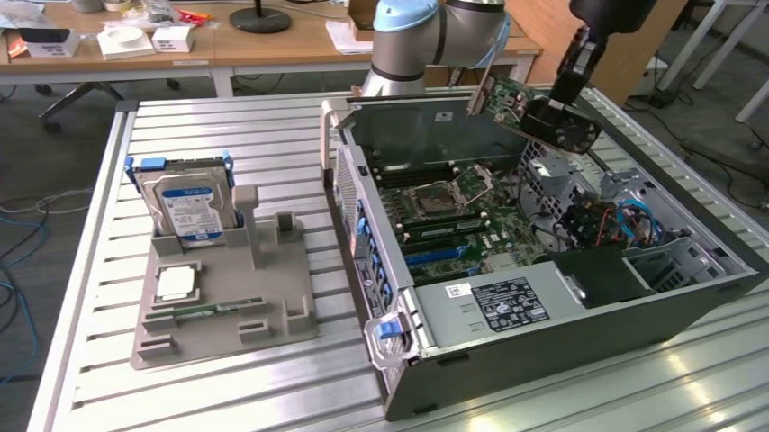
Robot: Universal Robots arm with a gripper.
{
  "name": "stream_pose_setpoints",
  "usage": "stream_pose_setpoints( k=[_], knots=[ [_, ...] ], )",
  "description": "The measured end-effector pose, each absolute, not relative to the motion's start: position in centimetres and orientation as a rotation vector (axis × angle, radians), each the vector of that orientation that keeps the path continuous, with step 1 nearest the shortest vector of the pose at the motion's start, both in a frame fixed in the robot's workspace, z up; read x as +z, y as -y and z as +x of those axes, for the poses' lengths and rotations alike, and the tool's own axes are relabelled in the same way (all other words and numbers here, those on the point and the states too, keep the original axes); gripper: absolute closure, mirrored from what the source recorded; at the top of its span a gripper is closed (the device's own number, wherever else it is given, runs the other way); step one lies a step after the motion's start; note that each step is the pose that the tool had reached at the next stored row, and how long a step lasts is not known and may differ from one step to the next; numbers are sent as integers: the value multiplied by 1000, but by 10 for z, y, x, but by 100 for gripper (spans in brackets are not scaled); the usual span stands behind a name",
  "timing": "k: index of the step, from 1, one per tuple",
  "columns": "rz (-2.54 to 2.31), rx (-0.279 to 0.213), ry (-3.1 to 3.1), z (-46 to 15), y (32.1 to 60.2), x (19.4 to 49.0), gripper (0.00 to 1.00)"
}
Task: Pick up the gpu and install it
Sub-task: 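Insert the gpu into the slot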
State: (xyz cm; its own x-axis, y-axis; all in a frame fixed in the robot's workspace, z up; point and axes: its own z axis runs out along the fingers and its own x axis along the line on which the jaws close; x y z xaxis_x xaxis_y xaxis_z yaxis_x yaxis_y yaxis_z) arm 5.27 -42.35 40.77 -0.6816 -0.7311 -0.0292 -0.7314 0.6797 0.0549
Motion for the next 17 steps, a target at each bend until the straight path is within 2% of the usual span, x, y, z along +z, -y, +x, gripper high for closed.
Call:
stream_pose_setpoints(
  k=[17],
  knots=[
    [-1676, 98, -2661, 53, 424, 406, 74]
  ],
)
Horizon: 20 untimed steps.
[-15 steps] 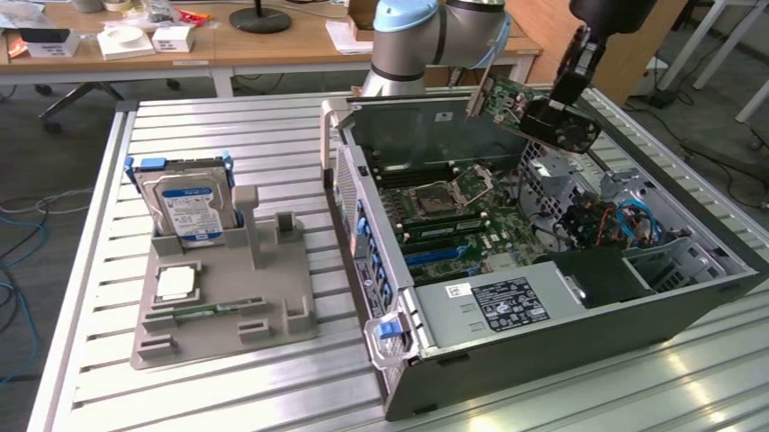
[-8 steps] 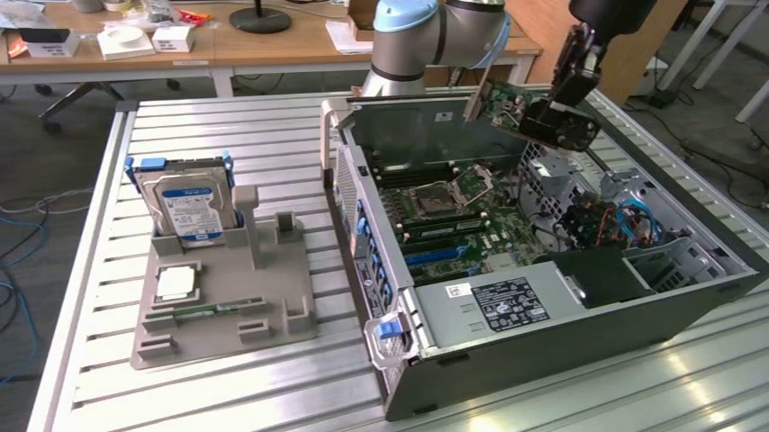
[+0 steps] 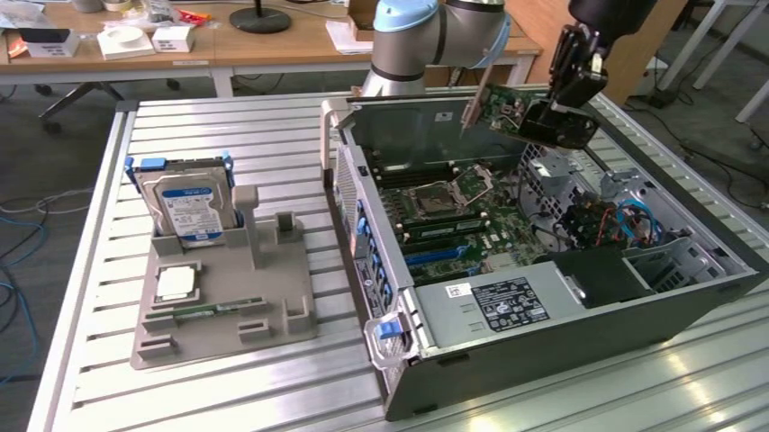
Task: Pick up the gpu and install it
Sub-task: 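Insert the gpu into the slot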
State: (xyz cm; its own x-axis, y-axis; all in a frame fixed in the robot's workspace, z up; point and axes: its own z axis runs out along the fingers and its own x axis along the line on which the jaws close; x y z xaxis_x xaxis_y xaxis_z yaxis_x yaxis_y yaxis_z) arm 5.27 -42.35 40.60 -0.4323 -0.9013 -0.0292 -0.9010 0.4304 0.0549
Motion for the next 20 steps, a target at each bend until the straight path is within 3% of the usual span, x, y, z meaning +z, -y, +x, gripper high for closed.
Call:
stream_pose_setpoints(
  k=[20],
  knots=[
    [2020, -95, 2387, 53, 424, 404, 74]
  ],
)
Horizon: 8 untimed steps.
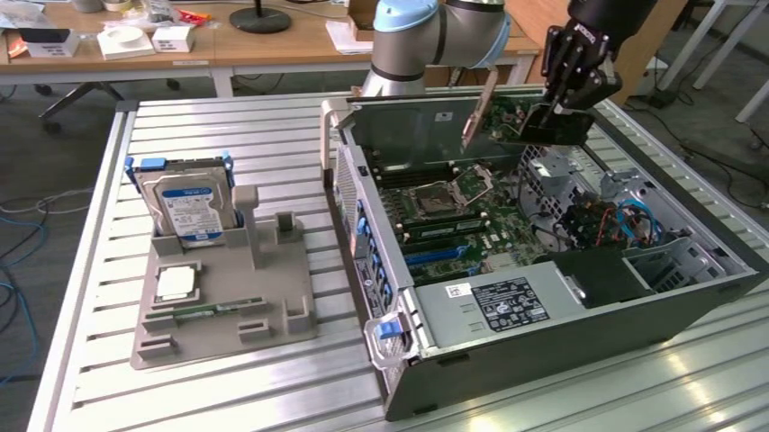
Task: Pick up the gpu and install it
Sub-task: 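Insert the gpu into the slot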
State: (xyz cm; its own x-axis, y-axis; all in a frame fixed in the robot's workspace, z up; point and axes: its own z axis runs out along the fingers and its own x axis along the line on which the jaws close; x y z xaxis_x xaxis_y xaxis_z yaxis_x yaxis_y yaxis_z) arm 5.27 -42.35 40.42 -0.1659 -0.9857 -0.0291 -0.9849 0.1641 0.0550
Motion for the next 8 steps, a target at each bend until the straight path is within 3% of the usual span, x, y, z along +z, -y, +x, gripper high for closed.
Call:
stream_pose_setpoints(
  k=[8],
  knots=[
    [2021, -95, 2386, 53, 424, 404, 74]
  ],
)
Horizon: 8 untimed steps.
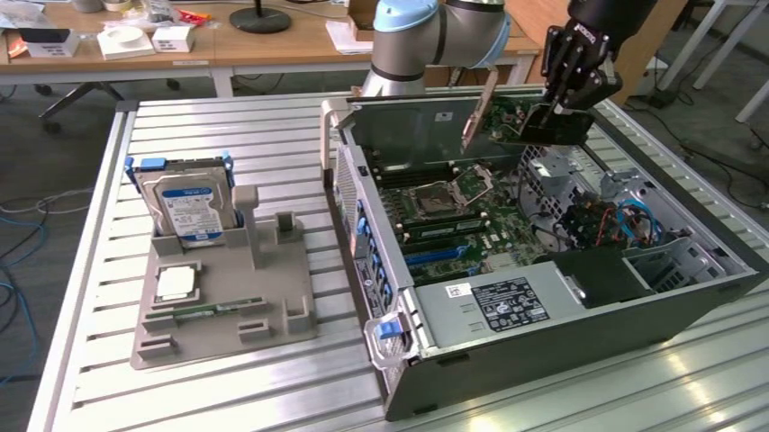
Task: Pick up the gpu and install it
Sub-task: 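Insert the gpu into the slot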
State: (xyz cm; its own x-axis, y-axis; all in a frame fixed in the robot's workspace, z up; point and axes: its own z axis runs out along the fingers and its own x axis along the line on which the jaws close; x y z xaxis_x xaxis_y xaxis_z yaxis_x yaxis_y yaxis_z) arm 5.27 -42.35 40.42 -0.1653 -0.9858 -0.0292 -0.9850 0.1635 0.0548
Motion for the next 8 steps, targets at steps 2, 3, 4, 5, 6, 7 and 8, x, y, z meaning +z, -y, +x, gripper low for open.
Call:
stream_pose_setpoints(
  k=[2, 3, 4, 5, 6, 7, 8],
  knots=[
    [2025, -91, 2389, 52, 423, 404, 74],
    [2029, -89, 2388, 52, 423, 404, 74],
    [2034, -88, 2385, 52, 423, 404, 74],
    [2040, -88, 2380, 52, 424, 404, 74],
    [2048, -87, 2372, 52, 424, 404, 74],
    [2058, -87, 2364, 52, 424, 404, 74],
    [2070, -87, 2353, 52, 424, 404, 74]
  ],
)
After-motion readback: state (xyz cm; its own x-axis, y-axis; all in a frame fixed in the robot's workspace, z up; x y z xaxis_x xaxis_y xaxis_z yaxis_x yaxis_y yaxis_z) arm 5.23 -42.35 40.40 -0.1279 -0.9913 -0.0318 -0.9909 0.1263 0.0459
